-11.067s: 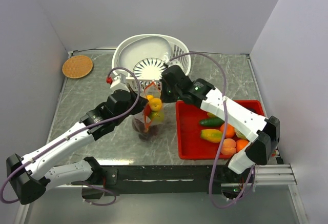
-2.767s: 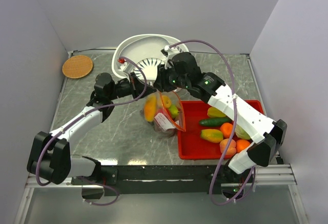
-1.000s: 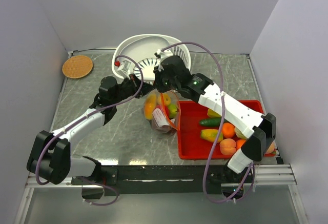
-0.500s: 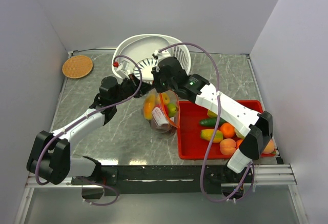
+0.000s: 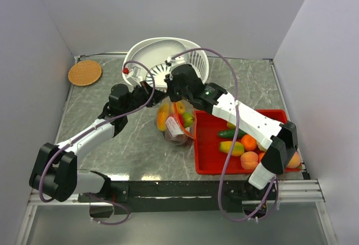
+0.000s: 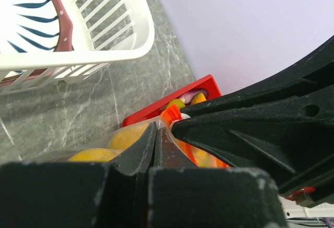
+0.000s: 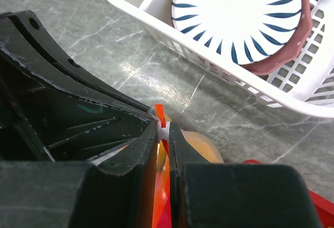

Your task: Place the food in the zip-top bag and seal the zipper

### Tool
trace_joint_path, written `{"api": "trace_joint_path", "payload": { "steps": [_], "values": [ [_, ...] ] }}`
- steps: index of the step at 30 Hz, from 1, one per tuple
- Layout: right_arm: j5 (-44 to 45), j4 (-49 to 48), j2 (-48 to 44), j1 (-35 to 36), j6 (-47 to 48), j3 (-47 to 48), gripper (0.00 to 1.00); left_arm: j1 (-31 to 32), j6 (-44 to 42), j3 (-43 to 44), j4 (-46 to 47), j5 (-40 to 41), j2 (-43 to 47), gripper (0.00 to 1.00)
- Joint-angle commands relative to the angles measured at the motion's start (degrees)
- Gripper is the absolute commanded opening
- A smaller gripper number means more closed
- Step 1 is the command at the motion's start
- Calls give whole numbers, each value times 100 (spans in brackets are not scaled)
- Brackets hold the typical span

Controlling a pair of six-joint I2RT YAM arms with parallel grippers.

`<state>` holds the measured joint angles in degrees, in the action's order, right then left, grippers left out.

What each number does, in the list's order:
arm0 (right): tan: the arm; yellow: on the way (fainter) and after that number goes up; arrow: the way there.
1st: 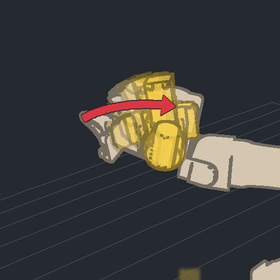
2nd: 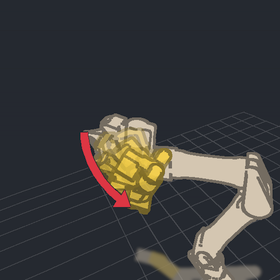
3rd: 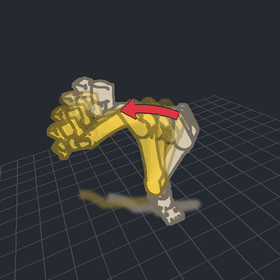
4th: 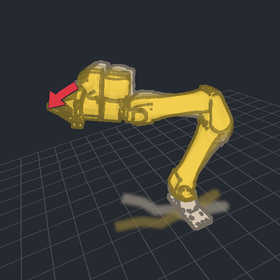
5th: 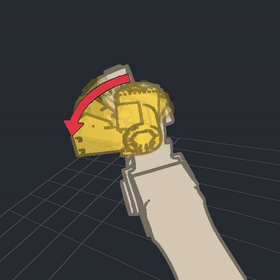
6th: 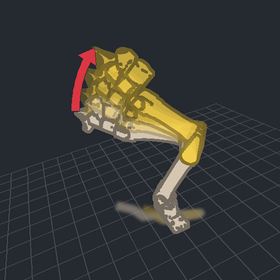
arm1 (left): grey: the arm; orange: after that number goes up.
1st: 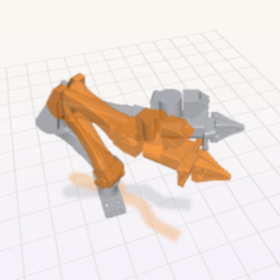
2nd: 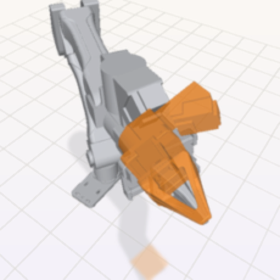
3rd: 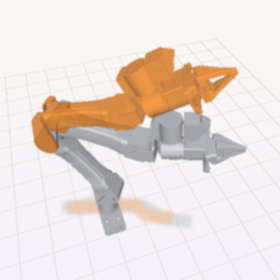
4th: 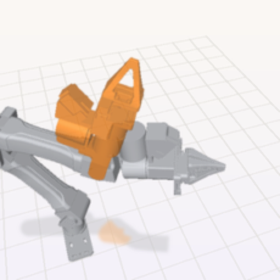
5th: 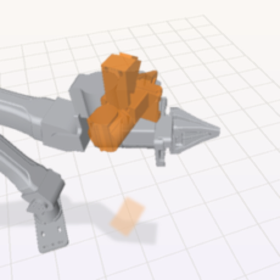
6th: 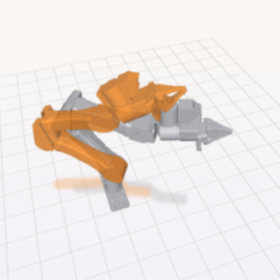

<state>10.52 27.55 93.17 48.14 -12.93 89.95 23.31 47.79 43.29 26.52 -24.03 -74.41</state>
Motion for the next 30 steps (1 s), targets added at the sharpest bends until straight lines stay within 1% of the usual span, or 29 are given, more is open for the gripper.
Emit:
{"api": "trace_joint_path", "payload": {
  "steps": [1, 5, 15, 21, 30],
  "values": [
    [459, 400, -255, -33, 177, -302, 5, -292, 81, -13, 406, 654, 173, 1],
    [468, 426, -334, -33, 177, -417, 5, -310, 125, -31, 345, 759, 155, 1],
    [345, 558, -606, -33, 98, -487, 5, -318, 125, 118, -138, 1374, 155, 1],
    [126, 778, -843, -24, -69, -628, 5, -318, 82, 329, -603, 1980, 76, 1],
    [-173, 1226, -1475, -24, -535, -1217, 5, -371, -24, 812, -1263, 2851, -56, 1]
  ]
}}
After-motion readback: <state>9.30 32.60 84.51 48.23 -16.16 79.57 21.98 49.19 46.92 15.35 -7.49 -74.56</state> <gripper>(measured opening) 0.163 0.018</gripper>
